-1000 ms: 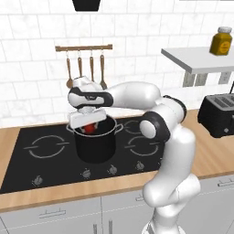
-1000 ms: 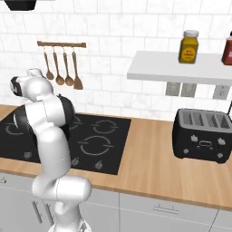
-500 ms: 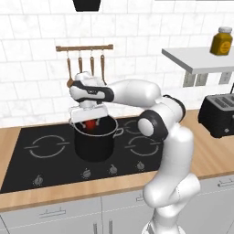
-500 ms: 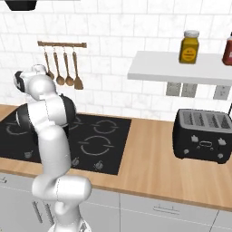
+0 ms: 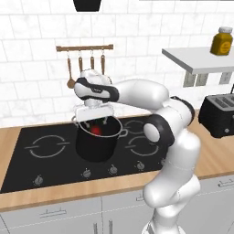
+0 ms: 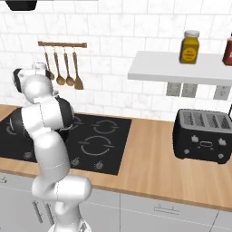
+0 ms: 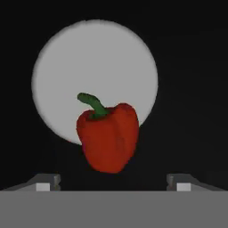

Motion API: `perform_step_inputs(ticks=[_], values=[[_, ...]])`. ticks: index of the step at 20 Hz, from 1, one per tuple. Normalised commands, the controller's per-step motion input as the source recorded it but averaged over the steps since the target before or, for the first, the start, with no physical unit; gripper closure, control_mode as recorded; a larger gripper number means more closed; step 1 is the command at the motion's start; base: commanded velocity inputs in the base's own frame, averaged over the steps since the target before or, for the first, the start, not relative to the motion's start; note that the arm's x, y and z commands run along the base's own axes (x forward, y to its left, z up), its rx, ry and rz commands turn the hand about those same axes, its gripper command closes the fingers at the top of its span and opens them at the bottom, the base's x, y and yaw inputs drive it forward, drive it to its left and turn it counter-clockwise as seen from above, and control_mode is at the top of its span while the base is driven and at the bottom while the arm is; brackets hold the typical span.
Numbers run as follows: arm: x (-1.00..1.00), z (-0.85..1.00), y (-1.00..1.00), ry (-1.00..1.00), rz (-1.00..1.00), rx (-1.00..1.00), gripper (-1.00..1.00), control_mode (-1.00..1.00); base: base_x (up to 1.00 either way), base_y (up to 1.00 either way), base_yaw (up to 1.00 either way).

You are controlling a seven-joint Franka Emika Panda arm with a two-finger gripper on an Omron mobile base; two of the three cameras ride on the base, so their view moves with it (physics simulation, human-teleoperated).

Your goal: Put the bell pepper and potato in the pot. Retrieve the spatula and lightly stir the vegetables in the pot.

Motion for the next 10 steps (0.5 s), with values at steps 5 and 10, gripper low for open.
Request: perform_step_inputs(ticks=[5,10], values=[[-0.41,0.21,-0.07,-0.01,0.00,0.00,-1.00,-1.00,0.00,0.00,0.00],[-0.28,0.38,0.00,0.00,0.00,0.09,-1.00,-1.00,0.00,0.00,0.00]])
